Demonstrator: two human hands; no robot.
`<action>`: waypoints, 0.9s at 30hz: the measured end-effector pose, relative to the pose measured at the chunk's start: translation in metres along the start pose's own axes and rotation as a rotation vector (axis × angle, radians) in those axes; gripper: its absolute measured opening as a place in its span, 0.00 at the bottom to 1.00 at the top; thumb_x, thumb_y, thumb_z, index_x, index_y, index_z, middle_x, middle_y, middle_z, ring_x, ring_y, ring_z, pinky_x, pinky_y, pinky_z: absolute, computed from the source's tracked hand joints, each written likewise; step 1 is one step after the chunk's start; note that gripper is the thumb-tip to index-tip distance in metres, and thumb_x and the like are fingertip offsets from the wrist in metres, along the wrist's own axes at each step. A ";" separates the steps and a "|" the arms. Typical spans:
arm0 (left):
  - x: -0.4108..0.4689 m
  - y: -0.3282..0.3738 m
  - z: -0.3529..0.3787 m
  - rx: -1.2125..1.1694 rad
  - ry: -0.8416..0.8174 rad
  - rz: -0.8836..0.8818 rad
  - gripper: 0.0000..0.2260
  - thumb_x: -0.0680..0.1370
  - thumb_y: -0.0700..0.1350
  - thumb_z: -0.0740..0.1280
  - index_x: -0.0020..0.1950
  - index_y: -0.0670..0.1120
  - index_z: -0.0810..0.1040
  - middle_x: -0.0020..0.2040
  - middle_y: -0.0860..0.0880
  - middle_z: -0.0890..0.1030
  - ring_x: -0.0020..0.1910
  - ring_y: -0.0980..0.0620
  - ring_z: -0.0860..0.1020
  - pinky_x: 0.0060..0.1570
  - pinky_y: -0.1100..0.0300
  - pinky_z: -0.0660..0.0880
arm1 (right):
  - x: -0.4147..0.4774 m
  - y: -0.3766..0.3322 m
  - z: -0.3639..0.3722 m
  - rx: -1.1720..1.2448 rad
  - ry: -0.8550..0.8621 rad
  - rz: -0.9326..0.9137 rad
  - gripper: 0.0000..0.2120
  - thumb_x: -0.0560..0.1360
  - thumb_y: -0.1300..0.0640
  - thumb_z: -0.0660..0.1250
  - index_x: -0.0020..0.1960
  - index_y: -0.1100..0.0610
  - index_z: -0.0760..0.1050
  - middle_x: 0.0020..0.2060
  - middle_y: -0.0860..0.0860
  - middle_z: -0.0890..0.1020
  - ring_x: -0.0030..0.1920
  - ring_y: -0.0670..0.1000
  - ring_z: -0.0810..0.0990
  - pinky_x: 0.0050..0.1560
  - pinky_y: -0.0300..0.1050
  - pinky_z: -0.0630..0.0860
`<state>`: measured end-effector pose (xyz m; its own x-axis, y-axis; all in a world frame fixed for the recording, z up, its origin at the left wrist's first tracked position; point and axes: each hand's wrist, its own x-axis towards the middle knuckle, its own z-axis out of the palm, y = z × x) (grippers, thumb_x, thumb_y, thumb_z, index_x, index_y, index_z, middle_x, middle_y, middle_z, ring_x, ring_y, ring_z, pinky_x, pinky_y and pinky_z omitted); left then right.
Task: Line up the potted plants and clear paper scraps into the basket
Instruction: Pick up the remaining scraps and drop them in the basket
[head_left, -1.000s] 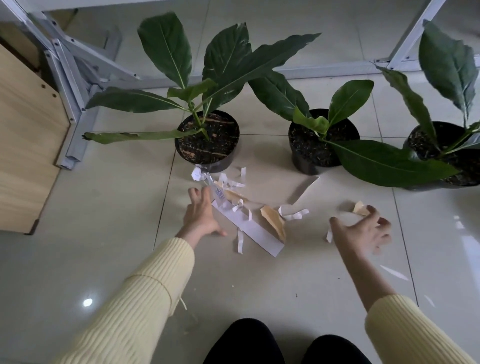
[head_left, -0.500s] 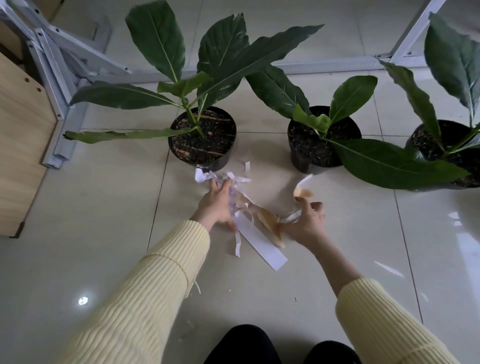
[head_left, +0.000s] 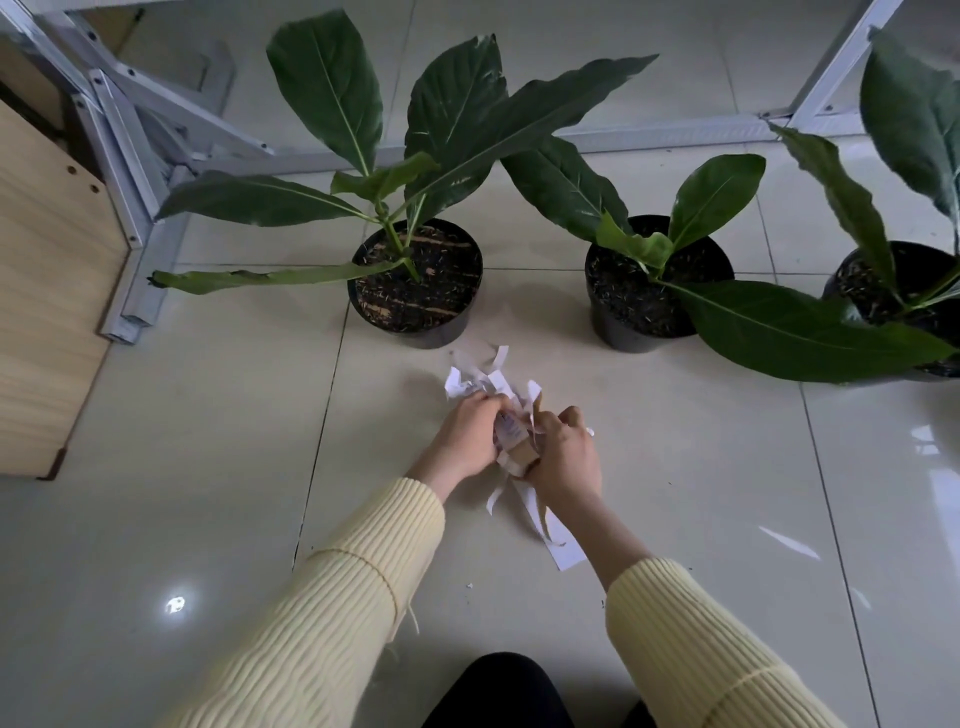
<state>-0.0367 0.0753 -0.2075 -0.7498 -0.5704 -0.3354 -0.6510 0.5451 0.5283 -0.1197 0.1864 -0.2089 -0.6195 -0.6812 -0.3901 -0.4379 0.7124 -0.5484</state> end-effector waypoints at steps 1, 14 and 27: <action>-0.002 0.001 0.002 0.004 0.005 0.005 0.14 0.68 0.33 0.66 0.52 0.42 0.77 0.52 0.41 0.79 0.53 0.43 0.75 0.51 0.55 0.72 | -0.001 0.000 0.001 0.017 0.011 -0.003 0.11 0.68 0.61 0.69 0.50 0.61 0.76 0.49 0.56 0.72 0.40 0.58 0.73 0.36 0.46 0.68; -0.048 0.026 0.014 -0.149 0.013 -0.052 0.02 0.70 0.35 0.68 0.38 0.38 0.79 0.38 0.39 0.81 0.40 0.42 0.78 0.35 0.64 0.64 | -0.031 0.017 -0.012 0.389 -0.092 0.282 0.05 0.67 0.63 0.68 0.37 0.66 0.79 0.30 0.61 0.80 0.31 0.53 0.74 0.31 0.42 0.70; -0.101 0.104 -0.021 -0.166 0.031 0.107 0.14 0.69 0.41 0.71 0.29 0.51 0.69 0.28 0.56 0.69 0.31 0.55 0.69 0.36 0.61 0.65 | -0.109 0.014 -0.095 0.536 0.020 0.265 0.14 0.65 0.62 0.73 0.25 0.52 0.74 0.24 0.48 0.78 0.27 0.46 0.76 0.26 0.36 0.68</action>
<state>-0.0259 0.1764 -0.1021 -0.8083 -0.5342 -0.2475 -0.5370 0.4966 0.6819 -0.1195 0.2867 -0.1038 -0.6775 -0.4848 -0.5531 0.1193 0.6696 -0.7331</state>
